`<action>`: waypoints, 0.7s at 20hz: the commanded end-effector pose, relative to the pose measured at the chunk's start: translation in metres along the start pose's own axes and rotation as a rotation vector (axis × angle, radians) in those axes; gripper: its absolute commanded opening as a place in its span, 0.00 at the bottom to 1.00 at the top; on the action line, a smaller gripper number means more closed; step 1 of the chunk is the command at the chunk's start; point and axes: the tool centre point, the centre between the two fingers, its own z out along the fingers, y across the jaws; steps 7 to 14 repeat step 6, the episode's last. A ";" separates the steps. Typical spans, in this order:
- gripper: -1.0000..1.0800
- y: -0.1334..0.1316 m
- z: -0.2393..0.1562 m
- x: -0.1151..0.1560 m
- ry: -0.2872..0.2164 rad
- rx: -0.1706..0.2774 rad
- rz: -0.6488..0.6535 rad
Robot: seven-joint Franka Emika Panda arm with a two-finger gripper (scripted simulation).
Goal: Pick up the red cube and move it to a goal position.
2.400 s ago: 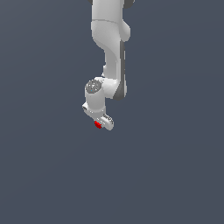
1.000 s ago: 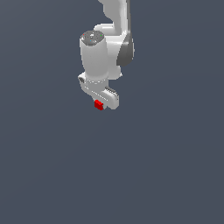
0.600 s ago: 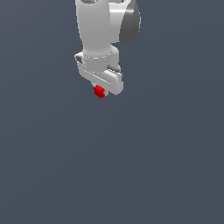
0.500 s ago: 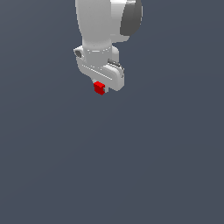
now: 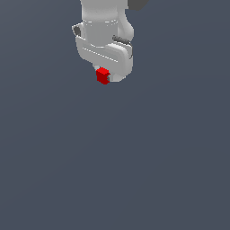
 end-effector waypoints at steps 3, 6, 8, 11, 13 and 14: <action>0.00 -0.002 -0.013 0.000 -0.001 0.000 -0.001; 0.00 -0.003 -0.015 0.000 -0.001 0.000 -0.001; 0.00 -0.003 -0.015 0.000 -0.001 0.000 -0.001; 0.00 -0.003 -0.015 0.000 -0.001 0.000 -0.001; 0.00 -0.003 -0.015 0.000 -0.001 0.000 -0.001; 0.00 -0.003 -0.015 0.000 -0.001 0.000 -0.001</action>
